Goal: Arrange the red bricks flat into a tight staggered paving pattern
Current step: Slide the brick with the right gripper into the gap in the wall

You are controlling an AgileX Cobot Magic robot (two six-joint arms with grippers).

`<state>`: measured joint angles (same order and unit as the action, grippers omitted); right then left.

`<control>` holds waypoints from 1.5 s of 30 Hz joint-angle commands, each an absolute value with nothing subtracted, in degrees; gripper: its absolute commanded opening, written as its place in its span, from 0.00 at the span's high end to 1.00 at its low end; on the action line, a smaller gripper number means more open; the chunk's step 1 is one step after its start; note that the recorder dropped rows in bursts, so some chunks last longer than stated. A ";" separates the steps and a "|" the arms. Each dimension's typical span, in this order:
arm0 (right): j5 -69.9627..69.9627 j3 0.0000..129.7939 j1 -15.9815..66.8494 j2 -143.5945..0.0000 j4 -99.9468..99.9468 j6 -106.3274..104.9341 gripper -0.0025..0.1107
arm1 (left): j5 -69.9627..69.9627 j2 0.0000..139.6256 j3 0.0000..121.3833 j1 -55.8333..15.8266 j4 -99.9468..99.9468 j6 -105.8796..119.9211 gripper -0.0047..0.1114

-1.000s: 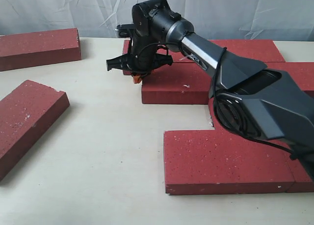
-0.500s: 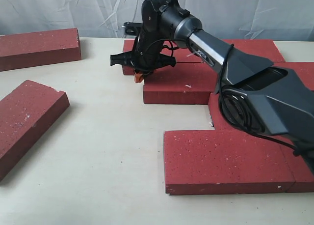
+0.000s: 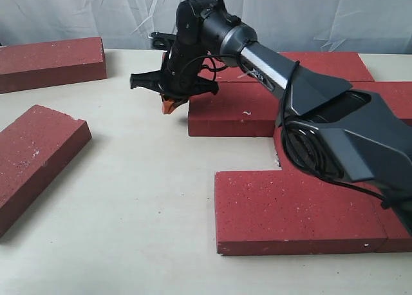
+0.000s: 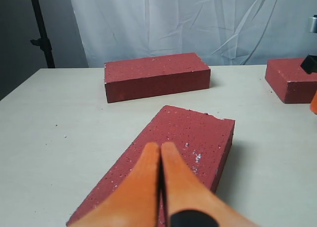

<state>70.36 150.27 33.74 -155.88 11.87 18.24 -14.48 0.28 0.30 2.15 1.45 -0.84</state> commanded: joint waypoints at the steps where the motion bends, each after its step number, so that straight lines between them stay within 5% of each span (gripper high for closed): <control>1: 69.96 150.03 33.31 -155.13 6.70 22.85 0.98 | -13.69 0.00 0.00 2.07 1.54 -1.06 0.96; 17: 69.96 149.58 33.10 -149.88 11.92 14.54 0.98 | -13.69 0.00 0.00 2.07 1.54 -1.06 0.96; 28: 69.96 121.66 33.43 -134.89 7.08 5.58 0.98 | -13.69 0.00 0.00 2.07 1.54 -1.06 0.96; 45: 56.19 121.98 33.19 -140.54 1.86 16.83 0.98 | -13.69 0.00 0.00 2.07 1.54 -1.06 0.96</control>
<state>56.81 121.91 33.52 -140.56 5.75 15.09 -14.48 0.28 0.30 2.15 1.45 -0.84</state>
